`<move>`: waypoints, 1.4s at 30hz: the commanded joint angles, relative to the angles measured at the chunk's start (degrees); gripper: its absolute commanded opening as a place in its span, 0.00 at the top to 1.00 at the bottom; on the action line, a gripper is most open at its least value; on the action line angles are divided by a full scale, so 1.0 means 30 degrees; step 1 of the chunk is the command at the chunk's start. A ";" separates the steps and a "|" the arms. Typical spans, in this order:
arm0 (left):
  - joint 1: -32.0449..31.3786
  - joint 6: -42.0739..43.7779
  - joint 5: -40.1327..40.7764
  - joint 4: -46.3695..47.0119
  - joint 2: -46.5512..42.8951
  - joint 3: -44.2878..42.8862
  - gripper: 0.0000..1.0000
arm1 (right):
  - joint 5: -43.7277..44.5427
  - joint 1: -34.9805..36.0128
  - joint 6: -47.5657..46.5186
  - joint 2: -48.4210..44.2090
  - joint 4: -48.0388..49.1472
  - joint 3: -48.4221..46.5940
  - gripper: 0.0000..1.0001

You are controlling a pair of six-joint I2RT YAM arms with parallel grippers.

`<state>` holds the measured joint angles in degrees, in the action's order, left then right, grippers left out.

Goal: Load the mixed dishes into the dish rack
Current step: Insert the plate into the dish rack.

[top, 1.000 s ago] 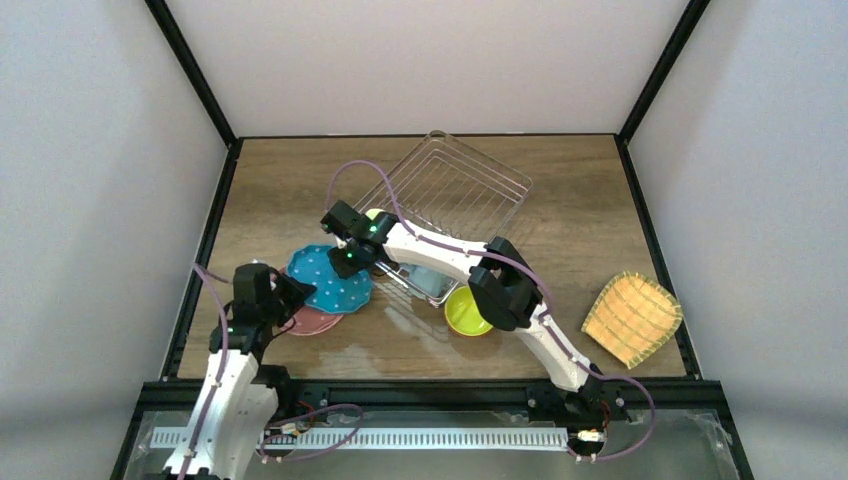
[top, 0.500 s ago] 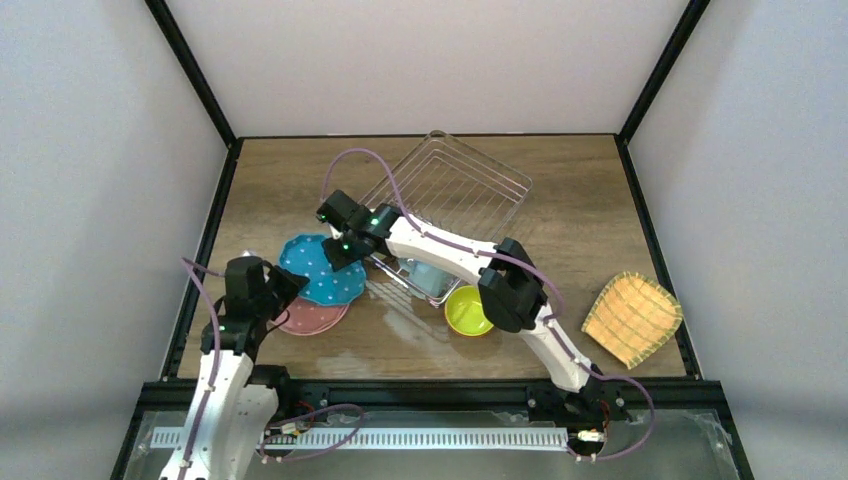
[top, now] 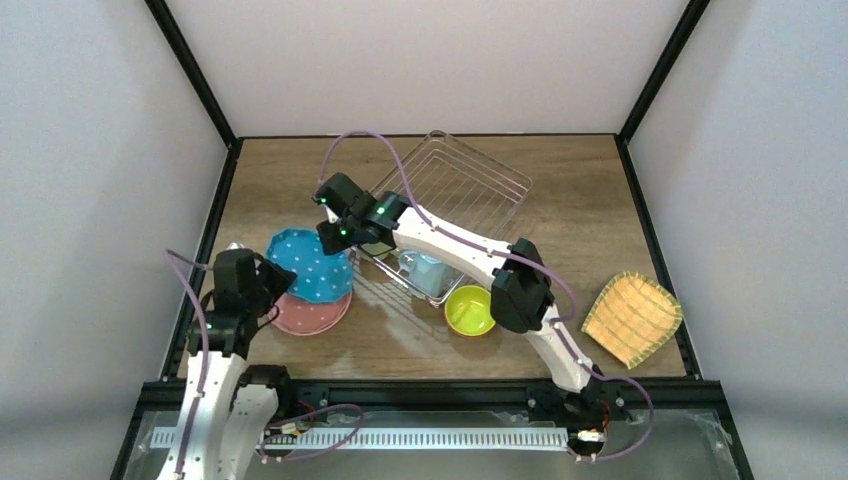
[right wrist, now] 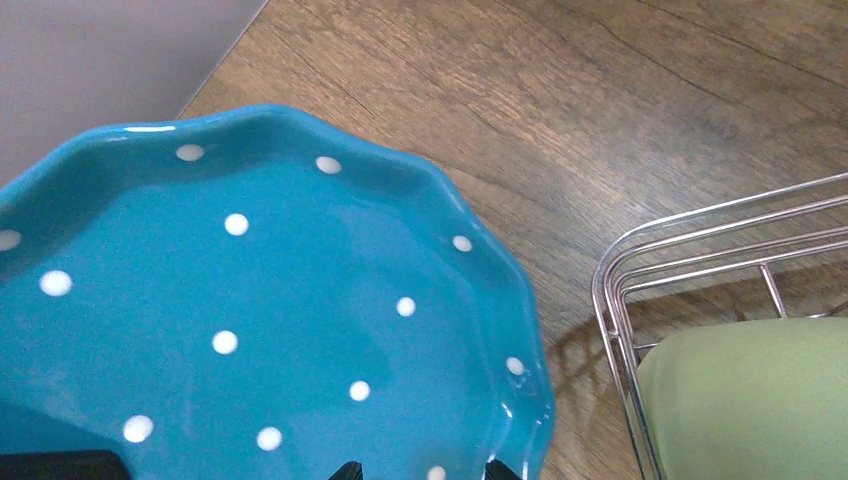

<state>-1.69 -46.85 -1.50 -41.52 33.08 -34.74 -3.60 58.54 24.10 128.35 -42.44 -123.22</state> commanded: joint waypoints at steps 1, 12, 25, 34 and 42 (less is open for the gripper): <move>-0.0020 0.0951 0.1289 0.0274 0.0393 -0.2803 0.97 | 0.0252 -0.0166 -0.0312 -0.1306 -0.0074 -0.0546 0.31; -0.0020 0.2812 0.3256 -0.0743 0.4181 -0.8386 0.97 | 0.0993 -0.2099 -0.0556 -0.3239 -0.0090 -0.1614 0.24; -0.0076 0.5789 0.2191 0.1617 0.9817 -1.4046 0.97 | 0.3117 -0.6662 -0.0067 -0.7301 0.2803 0.2899 0.21; -0.2087 0.8875 0.3605 0.2768 1.4244 -1.8802 0.97 | 0.4655 -0.8455 -0.0133 -0.9057 0.5110 0.6401 0.21; -0.5129 1.1562 0.5461 0.3848 1.8638 -2.2522 0.97 | 0.6287 -0.9406 -0.1091 -1.0305 0.6786 0.9021 0.20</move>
<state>-13.17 -17.52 11.40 -39.42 85.54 -96.36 11.68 31.83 22.41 101.27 -26.59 -99.81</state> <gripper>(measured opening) 0.384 0.800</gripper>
